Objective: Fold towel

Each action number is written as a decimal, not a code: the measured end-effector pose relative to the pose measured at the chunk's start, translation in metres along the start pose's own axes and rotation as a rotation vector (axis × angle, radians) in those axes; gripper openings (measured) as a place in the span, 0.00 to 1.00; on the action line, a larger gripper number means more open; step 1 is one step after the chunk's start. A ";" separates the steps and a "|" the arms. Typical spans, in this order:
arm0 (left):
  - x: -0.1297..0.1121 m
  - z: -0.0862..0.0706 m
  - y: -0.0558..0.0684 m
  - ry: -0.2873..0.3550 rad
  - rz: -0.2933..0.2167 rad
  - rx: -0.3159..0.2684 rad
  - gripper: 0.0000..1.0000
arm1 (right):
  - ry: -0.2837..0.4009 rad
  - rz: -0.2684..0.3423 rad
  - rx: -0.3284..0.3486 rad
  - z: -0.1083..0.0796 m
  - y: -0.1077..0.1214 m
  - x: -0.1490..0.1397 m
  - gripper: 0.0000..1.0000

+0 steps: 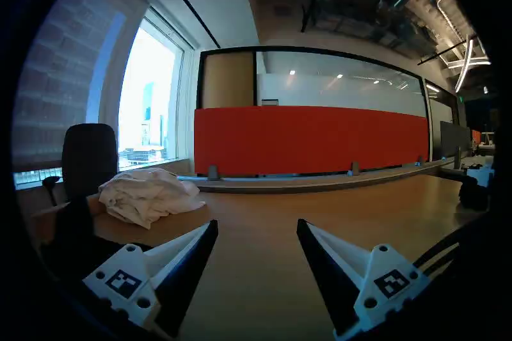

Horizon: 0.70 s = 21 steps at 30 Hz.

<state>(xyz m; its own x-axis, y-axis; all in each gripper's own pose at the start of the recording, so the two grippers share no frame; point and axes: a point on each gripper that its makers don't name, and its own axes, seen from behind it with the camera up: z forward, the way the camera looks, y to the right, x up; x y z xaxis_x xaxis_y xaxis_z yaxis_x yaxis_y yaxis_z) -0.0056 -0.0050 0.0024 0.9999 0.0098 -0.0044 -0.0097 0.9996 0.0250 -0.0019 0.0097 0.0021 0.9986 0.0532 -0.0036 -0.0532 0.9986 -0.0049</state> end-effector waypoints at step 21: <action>0.000 0.000 0.001 0.000 -0.001 0.000 0.92 | -0.004 -0.052 0.012 -0.002 -0.012 -0.001 0.96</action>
<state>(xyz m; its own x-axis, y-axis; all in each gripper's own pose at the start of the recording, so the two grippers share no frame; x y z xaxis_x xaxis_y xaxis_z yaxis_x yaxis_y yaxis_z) -0.0054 -0.0044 0.0021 1.0000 0.0089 -0.0042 -0.0088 0.9997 0.0249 -0.0018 -0.0022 0.0005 1.0000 0.0014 0.0009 -0.0014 1.0000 0.0071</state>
